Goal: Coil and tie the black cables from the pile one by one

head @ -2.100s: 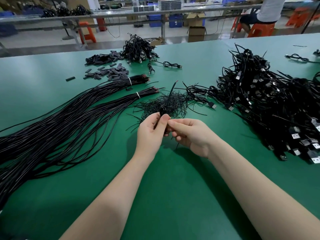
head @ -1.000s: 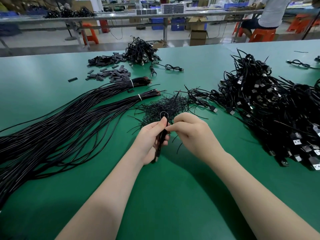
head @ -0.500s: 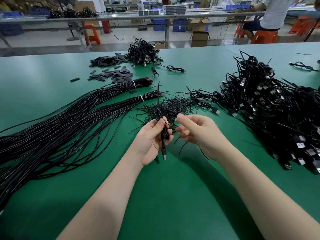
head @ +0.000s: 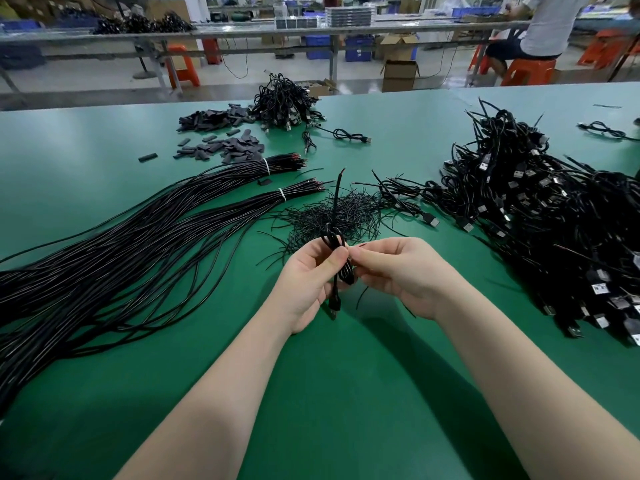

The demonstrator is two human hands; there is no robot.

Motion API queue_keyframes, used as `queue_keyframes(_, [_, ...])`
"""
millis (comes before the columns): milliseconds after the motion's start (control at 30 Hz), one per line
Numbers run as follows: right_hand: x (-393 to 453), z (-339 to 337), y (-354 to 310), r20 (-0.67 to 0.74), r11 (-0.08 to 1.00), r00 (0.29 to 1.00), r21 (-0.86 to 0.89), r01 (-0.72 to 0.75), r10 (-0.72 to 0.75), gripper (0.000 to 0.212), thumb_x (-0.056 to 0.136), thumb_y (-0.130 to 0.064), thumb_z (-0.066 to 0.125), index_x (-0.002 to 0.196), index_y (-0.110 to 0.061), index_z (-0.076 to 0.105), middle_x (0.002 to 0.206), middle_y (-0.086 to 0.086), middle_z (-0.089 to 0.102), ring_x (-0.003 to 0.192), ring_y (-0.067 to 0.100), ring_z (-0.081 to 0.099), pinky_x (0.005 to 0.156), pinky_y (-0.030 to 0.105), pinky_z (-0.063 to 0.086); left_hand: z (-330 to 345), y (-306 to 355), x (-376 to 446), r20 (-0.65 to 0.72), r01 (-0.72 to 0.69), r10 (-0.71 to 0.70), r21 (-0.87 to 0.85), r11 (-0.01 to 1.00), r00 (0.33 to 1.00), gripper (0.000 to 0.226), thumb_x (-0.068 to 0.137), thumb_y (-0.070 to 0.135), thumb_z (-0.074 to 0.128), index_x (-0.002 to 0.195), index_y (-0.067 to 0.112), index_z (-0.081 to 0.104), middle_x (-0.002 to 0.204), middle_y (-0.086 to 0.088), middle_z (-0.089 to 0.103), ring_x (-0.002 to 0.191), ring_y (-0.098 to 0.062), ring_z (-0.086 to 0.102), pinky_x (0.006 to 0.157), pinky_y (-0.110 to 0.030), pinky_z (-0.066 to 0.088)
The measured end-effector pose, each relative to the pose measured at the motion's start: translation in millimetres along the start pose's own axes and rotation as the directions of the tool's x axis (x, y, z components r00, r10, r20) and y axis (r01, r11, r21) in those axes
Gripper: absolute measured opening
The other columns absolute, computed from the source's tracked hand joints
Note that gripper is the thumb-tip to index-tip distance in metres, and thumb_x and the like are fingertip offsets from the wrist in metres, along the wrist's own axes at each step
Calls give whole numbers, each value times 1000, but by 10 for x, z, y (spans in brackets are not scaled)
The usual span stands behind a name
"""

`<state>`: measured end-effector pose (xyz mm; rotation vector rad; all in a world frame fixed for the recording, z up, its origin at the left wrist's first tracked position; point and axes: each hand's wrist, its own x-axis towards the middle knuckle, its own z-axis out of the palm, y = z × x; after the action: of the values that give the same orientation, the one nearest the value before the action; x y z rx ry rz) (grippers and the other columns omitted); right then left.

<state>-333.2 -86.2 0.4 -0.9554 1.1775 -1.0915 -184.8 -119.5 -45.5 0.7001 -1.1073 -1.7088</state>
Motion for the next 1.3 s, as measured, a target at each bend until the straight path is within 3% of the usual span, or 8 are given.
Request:
queue_keyframes(167, [39,5,23,-73,857,935,-430,285,-348,12,82,-8,74,75,-17,72,70,-3,72,63,8,64,69,21,55,26,-16,12,-70,-8,6,-22,1000,998,15,78,22,65,91,14,64,82,1,71,70,-10,65,62,-25,55])
queue_keyframes(267, [65,33,124,101,347,663,-789,508,-742,13,80,0,73,82,-13,74,76,-7,68,71,12,64,70,24,53,13,14,21,-93,45,-51,-65,997,994,7,85,20,65,85,13,66,71,1,64,63,-9,60,56,-22,52])
queue_keyframes(400, [101,-32,225,512,-245,373,-785,569,-774,27,71,16,66,92,1,72,85,13,67,75,30,63,64,34,55,-33,88,15,-57,151,-150,18,988,987,15,76,33,69,67,23,73,68,4,58,58,-7,54,50,-17,45])
queue_keyframes(500, [103,6,193,201,233,571,-769,595,-796,15,83,-1,70,93,-11,74,86,0,70,77,14,64,71,27,53,-31,74,27,-91,93,-101,-93,991,991,10,77,27,68,73,18,72,69,1,61,59,-8,58,52,-20,50])
queue_keyframes(633, [81,44,121,-196,931,944,-307,196,-264,21,82,-41,73,77,-20,74,68,-8,71,62,7,63,59,20,52,-45,43,43,-101,12,-27,-142,990,995,11,77,21,67,85,13,65,73,0,66,64,-10,62,58,-25,53])
queue_keyframes(1000, [2,123,44,-57,974,992,201,-102,116,10,81,-12,74,85,-4,71,65,2,67,54,7,60,54,17,52,-25,-3,22,-59,-8,6,-33,999,998,10,77,25,66,79,25,76,88,1,73,82,-11,68,77,-24,56])
queue_keyframes(1200, [3,145,94,-136,993,984,-1,117,-116,9,82,-13,76,73,-13,74,67,3,70,62,12,62,61,21,54,-23,14,32,-95,10,-13,-35,999,995,15,76,27,69,86,16,70,86,-4,72,78,-16,67,73,-29,57])
queue_keyframes(1300, [40,128,156,-150,812,869,-459,361,-471,5,82,-13,75,77,-15,74,69,-4,71,63,8,62,65,22,52,-20,56,21,-94,51,-50,7,999,994,14,77,31,70,78,18,75,73,2,67,64,-10,62,58,-22,52])
